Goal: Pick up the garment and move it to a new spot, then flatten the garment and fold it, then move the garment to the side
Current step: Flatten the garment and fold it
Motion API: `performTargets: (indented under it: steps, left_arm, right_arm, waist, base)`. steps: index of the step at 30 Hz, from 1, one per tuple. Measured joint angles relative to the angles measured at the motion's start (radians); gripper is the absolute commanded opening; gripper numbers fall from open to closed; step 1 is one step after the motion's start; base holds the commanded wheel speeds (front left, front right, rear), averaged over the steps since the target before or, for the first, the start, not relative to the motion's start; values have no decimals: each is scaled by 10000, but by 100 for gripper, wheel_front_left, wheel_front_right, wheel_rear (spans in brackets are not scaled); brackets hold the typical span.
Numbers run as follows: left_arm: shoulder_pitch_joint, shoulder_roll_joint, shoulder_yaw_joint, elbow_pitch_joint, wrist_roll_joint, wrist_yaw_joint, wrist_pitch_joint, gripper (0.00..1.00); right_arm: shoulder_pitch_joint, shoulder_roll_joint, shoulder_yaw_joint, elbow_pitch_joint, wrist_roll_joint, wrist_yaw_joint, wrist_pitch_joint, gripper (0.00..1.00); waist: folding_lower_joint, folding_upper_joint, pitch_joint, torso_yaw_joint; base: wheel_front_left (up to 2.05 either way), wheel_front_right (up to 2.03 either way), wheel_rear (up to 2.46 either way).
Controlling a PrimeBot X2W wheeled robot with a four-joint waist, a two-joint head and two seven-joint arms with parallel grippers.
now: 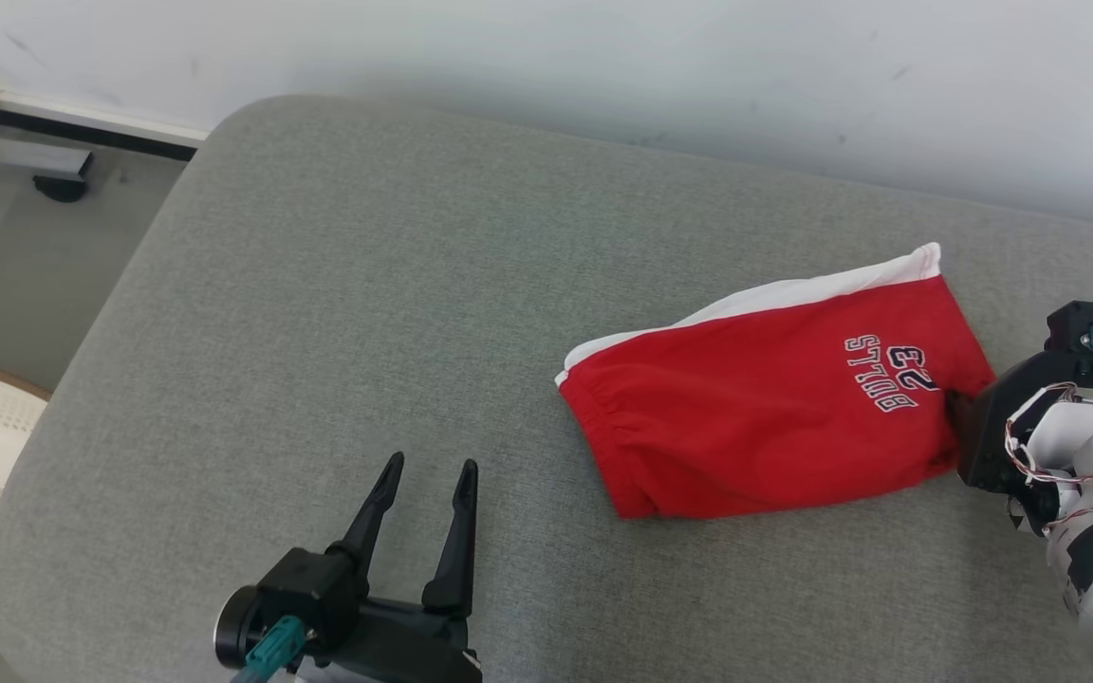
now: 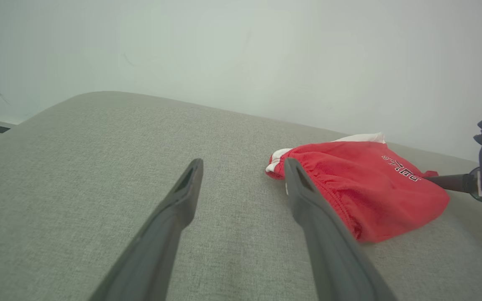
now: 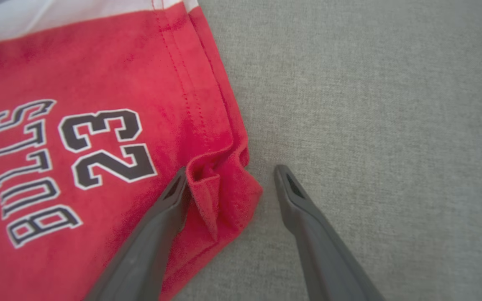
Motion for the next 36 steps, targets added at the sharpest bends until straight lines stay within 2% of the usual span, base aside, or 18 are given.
performTargets:
  steps: [1,2,3,4,11,25,27,31,36]
  left_arm:
    - [105,-21,71,-94,-2,50,0,100]
    - [194,-19,123,-167,0,69,0,100]
    - [278,-23,178,-228,0,105,0,100]
    - [343,-19,217,-265,0,123,0,100]
    - [725,69,215,-301,4,134,0,100]
    - [1854,453,132,-552,-263,385,268,100]
    - [2008,531,176,-606,-324,443,274,100]
    - [2279,723,238,-719,-407,474,280,100]
    - [2326,878,119,-844,-295,380,274,100]
  right_arm:
    - [7,46,-4,21,-2,0,13,100]
    - [19,75,-13,42,-2,-4,81,40]
    - [40,115,-19,50,-2,-35,77,4]
    - [74,155,-13,52,-8,-38,65,0]
    - [664,355,-148,109,-12,-12,-393,0]
    - [2399,876,-729,328,-163,4,-903,0]
    - [2580,1003,-823,314,-157,4,-1139,100]
    - [2752,1172,-922,295,-161,4,-1285,100]
    - [2753,1248,-965,38,-6,2,-872,100]
  waist:
    - [0,0,24,58]
    - [0,0,39,106]
    - [0,0,30,134]
    - [0,1,3,147]
    - [1,0,-486,42]
    - [-1,-1,-1916,-637]
    - [0,0,-2066,-725]
    - [0,0,-2336,-853]
    - [1,1,-2573,-872]
  base:
    - [0,0,0]
    - [0,0,0]
    - [0,0,0]
    - [0,0,0]
    - [0,0,0]
    - [0,0,0]
    - [0,0,0]
    - [0,0,0]
    - [0,0,0]
